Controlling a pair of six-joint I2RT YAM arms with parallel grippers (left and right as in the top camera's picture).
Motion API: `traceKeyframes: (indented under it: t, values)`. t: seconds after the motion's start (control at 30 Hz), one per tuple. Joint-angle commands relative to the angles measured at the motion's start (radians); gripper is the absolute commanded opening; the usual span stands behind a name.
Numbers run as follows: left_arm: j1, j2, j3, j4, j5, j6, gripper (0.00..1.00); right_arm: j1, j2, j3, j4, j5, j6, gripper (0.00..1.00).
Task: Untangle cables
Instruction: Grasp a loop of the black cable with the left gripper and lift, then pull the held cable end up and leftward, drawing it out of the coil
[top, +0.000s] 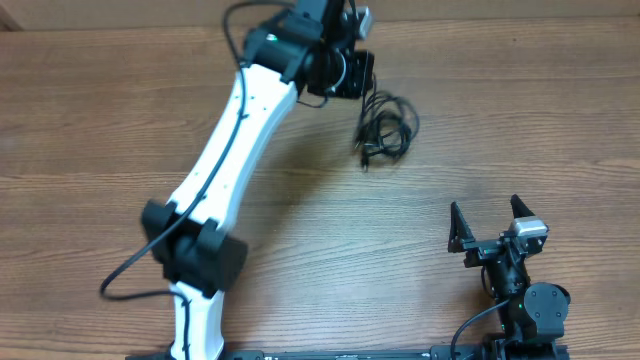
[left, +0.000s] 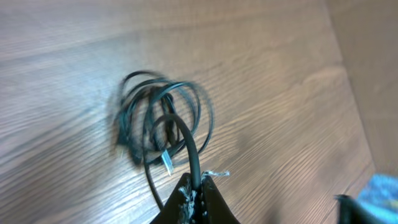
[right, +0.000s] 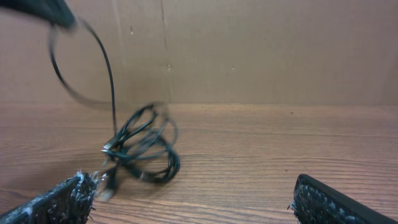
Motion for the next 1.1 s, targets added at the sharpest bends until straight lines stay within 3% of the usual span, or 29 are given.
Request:
traceKeyframes:
  t: [0.0,0.1,0.17,0.27,0.33,0.4,0.5,0.57,0.6,0.77,0.83,0.9,0.97,1.07]
  values:
    - [0.005,-0.064,0.038,-0.084,-0.219,-0.126,0.04,-0.002,0.0,-0.01,0.005,0.005,-0.005,1.0]
    - [0.008,-0.063,0.038,-0.183,-0.328,-0.193,0.04,-0.002,0.0,-0.01,0.005,0.005,-0.005,1.0]
    - [0.02,-0.073,0.041,-0.195,-0.258,-0.192,0.04,-0.002,0.0,-0.01,0.005,0.005,-0.005,1.0]
    - [0.062,-0.101,0.068,-0.135,-0.009,-0.192,0.04,-0.002,0.0,-0.01,0.005,0.005,-0.005,1.0]
    - [0.11,-0.128,0.099,-0.022,0.267,-0.203,0.04,-0.002,0.0,-0.01,0.005,0.005,-0.005,1.0]
    - [0.156,-0.152,0.111,0.092,0.478,-0.283,0.04,-0.002,0.0,-0.01,0.005,0.005,-0.005,1.0]
    - [0.199,-0.175,0.111,0.17,0.609,-0.386,0.04,-0.002,0.0,-0.01,0.005,0.005,-0.005,1.0]
    - [0.203,-0.18,0.111,0.108,0.554,-0.306,0.04,-0.002,0.0,-0.01,0.005,0.005,-0.005,1.0]
    - [0.2,-0.18,0.111,0.022,0.46,-0.232,0.04,-0.002,0.0,-0.01,0.005,0.005,-0.005,1.0]
    - [0.114,-0.156,0.071,-0.346,-0.325,-0.229,0.04,-0.002,0.0,-0.01,0.005,0.005,-0.005,1.0]
    - [0.087,-0.141,0.071,-0.401,-0.43,-0.229,0.04,-0.002,0.0,-0.01,0.005,0.005,-0.005,1.0]
    - [0.071,-0.14,0.075,-0.394,-0.388,-0.209,0.04,-0.002,0.0,-0.01,0.005,0.005,-0.005,1.0]
    - [0.074,-0.149,0.144,-0.328,-0.181,-0.142,0.04,-0.002,0.0,-0.01,0.005,0.005,-0.005,1.0]
    - [0.105,-0.161,0.281,-0.206,0.105,-0.142,0.04,-0.002,0.0,-0.01,0.005,0.005,-0.005,1.0]
